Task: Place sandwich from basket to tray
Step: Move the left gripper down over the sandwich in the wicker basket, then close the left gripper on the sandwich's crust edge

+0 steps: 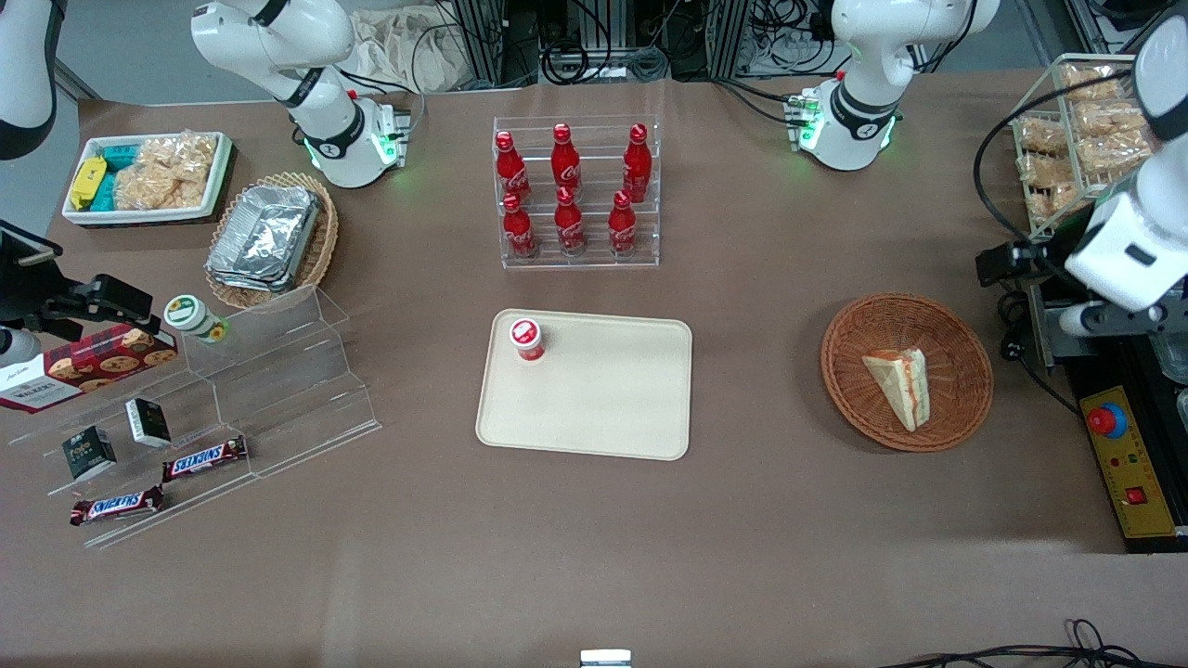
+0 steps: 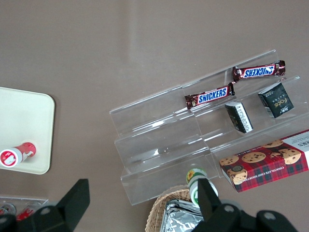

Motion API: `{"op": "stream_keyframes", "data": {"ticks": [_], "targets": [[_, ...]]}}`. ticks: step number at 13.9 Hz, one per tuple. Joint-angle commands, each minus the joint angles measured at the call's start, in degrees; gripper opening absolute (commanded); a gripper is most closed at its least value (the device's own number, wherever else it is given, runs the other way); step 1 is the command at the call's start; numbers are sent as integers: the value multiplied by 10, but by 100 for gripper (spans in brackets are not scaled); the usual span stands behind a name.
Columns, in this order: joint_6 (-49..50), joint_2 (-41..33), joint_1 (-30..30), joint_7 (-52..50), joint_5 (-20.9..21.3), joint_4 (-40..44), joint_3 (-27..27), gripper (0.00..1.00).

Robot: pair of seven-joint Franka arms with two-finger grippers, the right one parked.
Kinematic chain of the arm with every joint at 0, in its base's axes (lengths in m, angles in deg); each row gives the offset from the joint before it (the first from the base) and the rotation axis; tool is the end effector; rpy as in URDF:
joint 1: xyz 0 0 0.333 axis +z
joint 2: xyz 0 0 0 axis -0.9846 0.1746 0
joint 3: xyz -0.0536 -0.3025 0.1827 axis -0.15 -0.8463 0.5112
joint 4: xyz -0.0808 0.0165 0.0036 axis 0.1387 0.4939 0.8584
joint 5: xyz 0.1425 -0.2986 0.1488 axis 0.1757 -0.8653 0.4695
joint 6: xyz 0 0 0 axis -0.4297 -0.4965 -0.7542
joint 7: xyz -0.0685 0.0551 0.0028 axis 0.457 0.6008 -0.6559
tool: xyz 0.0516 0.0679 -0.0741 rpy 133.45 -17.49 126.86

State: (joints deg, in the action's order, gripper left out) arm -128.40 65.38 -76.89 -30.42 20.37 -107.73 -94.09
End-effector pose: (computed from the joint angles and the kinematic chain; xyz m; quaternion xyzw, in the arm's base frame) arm 0.5495 -0.0285 0.6077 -0.9963 -0.0467 0.0683 0.0242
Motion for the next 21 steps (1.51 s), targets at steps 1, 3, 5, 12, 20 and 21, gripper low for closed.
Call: {"op": "stream_keyframes", "data": {"ticks": [1,3,5,12,20,21], "targets": [[-48,29,19,-76,-3,-33,1,100],[-125,43,34,-103,-12,-90,1,100],[-206,53,34,-125,-8,-152,2,100],[-383,92,34,-132,-12,-266,2,100],[-512,132,46,-132,-13,-317,2,100],[-514,136,46,-132,-13,-316,2,100]]}}
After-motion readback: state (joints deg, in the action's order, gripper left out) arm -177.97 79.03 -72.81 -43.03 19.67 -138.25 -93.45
